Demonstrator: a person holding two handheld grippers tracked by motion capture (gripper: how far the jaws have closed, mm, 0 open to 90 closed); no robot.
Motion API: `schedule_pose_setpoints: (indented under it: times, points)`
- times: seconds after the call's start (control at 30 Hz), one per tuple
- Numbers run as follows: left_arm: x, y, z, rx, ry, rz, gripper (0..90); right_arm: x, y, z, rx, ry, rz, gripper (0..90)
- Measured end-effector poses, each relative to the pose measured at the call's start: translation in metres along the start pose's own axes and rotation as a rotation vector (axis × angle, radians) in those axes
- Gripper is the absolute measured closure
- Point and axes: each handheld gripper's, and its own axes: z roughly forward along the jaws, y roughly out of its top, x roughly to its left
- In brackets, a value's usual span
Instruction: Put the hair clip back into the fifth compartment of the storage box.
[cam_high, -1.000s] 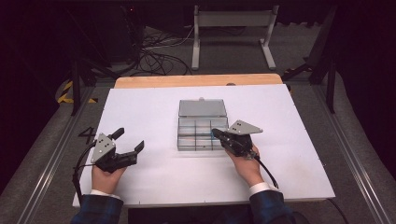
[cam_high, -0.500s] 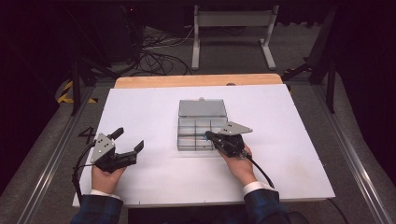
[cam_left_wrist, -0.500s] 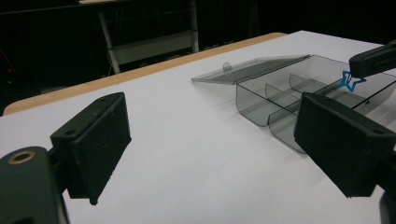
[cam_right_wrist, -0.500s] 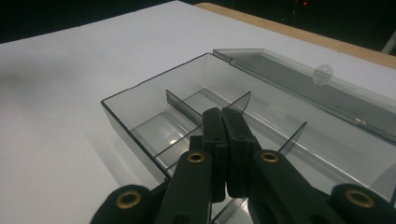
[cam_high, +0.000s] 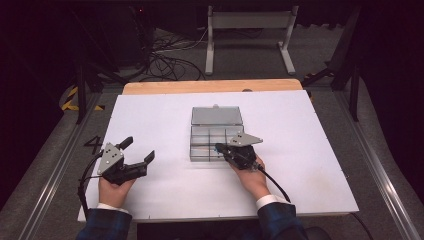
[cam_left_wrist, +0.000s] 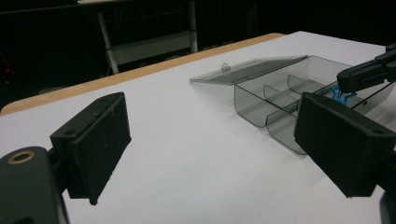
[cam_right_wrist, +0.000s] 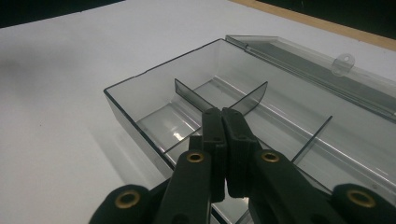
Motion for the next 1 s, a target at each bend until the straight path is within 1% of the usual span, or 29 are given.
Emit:
schedule_pose_setpoints:
  times: [0.07,0.27,0.5,1.0]
  points:
    - [0.0000,0.0000,0.0000,0.000,0.000,0.000,11.4,0.0004,-0.0002,0.0009,0.003,0.001,-0.007,88.4]
    - [-0.0002,-0.0001,0.0004,0.001,-0.001,0.000,11.4,0.0010,-0.0009,0.0031,0.011,0.002,-0.002,87.9]
    - [-0.0002,-0.0001,0.0003,0.001,-0.001,0.000,11.4,0.0022,-0.0013,0.0043,0.012,0.004,-0.007,87.0]
    - [-0.0006,-0.0003,0.0009,0.006,-0.004,-0.001,11.4,0.0010,-0.0018,0.0041,0.009,0.002,0.005,73.8]
